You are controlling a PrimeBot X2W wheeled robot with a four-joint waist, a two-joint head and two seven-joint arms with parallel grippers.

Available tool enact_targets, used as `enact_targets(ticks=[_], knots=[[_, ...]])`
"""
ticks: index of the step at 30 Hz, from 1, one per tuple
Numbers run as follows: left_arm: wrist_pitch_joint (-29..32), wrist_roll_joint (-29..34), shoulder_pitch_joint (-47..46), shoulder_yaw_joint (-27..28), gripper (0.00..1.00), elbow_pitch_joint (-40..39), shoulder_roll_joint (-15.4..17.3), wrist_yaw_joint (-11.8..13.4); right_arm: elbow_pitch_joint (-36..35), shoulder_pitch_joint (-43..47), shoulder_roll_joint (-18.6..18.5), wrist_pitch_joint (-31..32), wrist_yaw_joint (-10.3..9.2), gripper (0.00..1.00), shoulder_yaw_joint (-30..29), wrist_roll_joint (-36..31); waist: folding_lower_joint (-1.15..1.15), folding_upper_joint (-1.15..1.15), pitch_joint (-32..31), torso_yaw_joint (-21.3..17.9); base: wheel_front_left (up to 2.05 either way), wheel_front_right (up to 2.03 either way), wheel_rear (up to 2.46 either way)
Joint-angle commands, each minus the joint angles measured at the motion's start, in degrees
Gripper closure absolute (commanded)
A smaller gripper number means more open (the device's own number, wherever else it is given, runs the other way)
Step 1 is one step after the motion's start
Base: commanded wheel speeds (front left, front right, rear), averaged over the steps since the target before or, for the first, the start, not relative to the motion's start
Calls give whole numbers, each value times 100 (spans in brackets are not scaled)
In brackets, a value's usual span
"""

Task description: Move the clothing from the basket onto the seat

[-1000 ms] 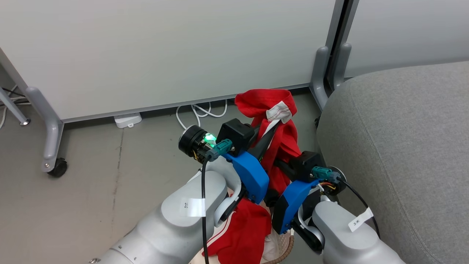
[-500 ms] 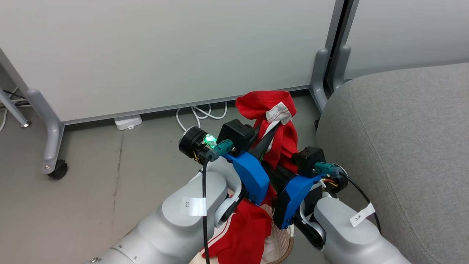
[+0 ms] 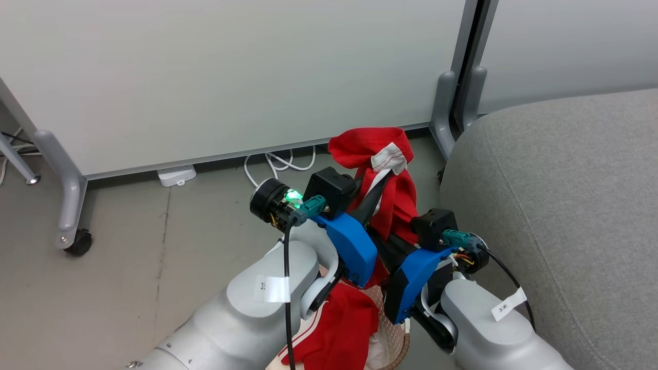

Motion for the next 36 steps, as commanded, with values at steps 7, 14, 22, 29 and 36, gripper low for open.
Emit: enact_targets(ticks=[7, 14, 22, 29, 36], knots=[[-29, -15, 49, 26, 0, 42, 5, 48, -31, 71, -12, -32, 1, 100, -23, -47, 0, 0, -35, -13, 0, 0, 0], [-28, 31, 76, 90, 0, 66, 5, 87, -24, 74, -12, -32, 1, 100, -44, -59, 0, 0, -44, -24, 0, 0, 0], [-27, 243, 309, 526, 0, -120, 36, 292, -37, 78, -12, -31, 1, 100, -138, -1, 0, 0, -25, -43, 0, 0, 0], [-27, 921, 1131, 1437, 0, -833, 308, 430, -96, 49, -12, -32, 1, 100, -274, -80, 0, 0, 27, -51, 0, 0, 0], [-27, 1713, 2080, 2322, 0, -1497, 538, 229, -229, 74, -12, -32, 1, 100, -367, -131, 0, 0, 113, -68, 0, 0, 0]])
